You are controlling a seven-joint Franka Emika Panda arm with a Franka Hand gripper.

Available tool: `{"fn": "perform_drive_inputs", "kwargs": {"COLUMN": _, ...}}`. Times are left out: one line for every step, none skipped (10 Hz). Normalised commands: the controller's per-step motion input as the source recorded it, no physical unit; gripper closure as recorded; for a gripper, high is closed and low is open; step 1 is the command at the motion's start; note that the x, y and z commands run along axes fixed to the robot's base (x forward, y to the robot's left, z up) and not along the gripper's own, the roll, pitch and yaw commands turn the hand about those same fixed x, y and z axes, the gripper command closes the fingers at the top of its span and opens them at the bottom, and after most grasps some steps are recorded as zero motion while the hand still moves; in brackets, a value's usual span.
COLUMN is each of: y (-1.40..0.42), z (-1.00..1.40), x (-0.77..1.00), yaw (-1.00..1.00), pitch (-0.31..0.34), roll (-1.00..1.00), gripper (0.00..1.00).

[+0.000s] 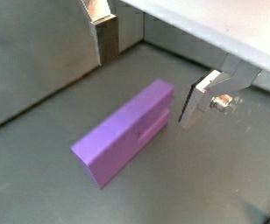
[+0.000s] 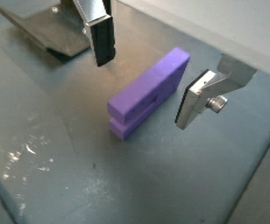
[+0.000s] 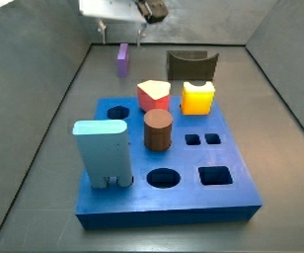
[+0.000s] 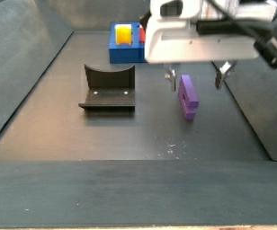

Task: Pick up the double-square object. Move up. Rotate the double-square object. Place the double-square object on the fixture. Regrasp the double-square object. Move to above the board. Insert the double-square object.
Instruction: Rotate the double-square object.

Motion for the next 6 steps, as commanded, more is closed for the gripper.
{"fn": "perform_drive_inputs", "kwargs": {"y": 0.02, "z": -1.0, "x": 0.04, "yaw": -0.01, "pitch": -0.022, "roll": 0.02, "gripper": 0.0}}
{"fn": "perform_drive_inputs", "kwargs": {"y": 0.03, "z": -0.96, "x": 0.04, "yaw": -0.01, "pitch": -0.02, "roll": 0.02, "gripper": 0.0}}
{"fn": "perform_drive_inputs", "kwargs": {"y": 0.03, "z": -0.79, "x": 0.05, "yaw": 0.0, "pitch": -0.013, "roll": 0.02, "gripper": 0.0}}
{"fn": "perform_drive_inputs", "kwargs": {"y": 0.02, "z": -0.63, "x": 0.04, "yaw": 0.0, "pitch": -0.016, "roll": 0.03, "gripper": 0.0}}
{"fn": "perform_drive_inputs", "kwargs": {"y": 0.02, "z": -0.51, "x": 0.04, "yaw": 0.0, "pitch": -0.019, "roll": 0.03, "gripper": 0.0}}
{"fn": "perform_drive_inputs", "kwargs": {"y": 0.02, "z": -0.39, "x": 0.04, "yaw": 0.0, "pitch": -0.022, "roll": 0.03, "gripper": 0.0}}
